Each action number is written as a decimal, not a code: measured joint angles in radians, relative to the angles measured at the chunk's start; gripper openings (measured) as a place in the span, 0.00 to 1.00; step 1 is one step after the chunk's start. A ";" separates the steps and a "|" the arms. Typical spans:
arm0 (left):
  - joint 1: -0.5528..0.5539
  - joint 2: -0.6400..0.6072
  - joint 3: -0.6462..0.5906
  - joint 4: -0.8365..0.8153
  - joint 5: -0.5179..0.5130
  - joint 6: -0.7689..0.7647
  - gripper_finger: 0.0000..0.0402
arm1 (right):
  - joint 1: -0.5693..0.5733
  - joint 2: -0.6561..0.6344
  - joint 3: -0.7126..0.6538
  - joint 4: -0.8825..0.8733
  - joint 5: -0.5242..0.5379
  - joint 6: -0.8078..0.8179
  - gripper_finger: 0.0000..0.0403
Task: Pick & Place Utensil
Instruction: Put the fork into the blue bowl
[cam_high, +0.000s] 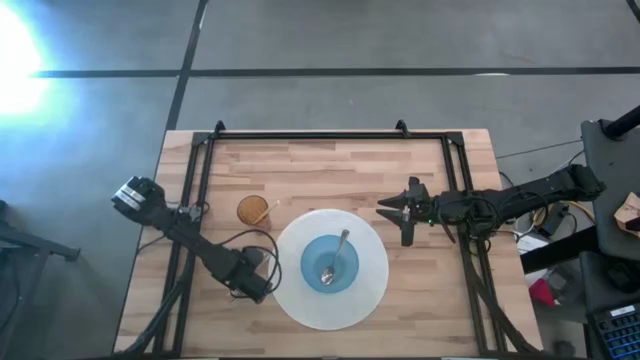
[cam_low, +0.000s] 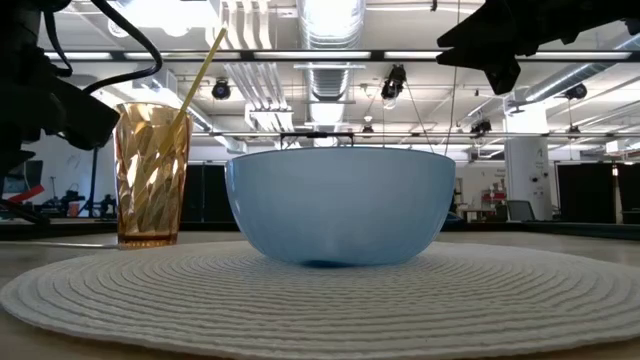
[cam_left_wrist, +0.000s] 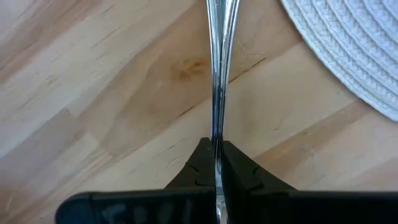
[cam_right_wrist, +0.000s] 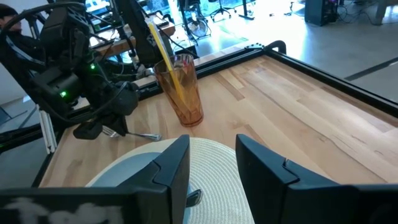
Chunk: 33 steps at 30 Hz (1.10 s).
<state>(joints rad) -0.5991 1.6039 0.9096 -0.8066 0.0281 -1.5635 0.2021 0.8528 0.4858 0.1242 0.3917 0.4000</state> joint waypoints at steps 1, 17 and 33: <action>0.000 0.000 0.003 -0.004 -0.001 0.003 0.00 | 0.000 0.000 0.000 0.000 0.000 0.000 0.32; 0.000 -0.001 0.049 -0.078 -0.002 0.031 0.00 | 0.000 0.000 0.000 0.000 0.000 -0.001 0.32; 0.001 -0.005 0.164 -0.195 -0.054 0.102 0.00 | 0.000 0.000 0.000 0.000 -0.003 -0.007 0.32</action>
<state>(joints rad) -0.5983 1.5988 1.0734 -1.0017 -0.0263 -1.4619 0.2024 0.8528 0.4858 0.1246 0.3885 0.3927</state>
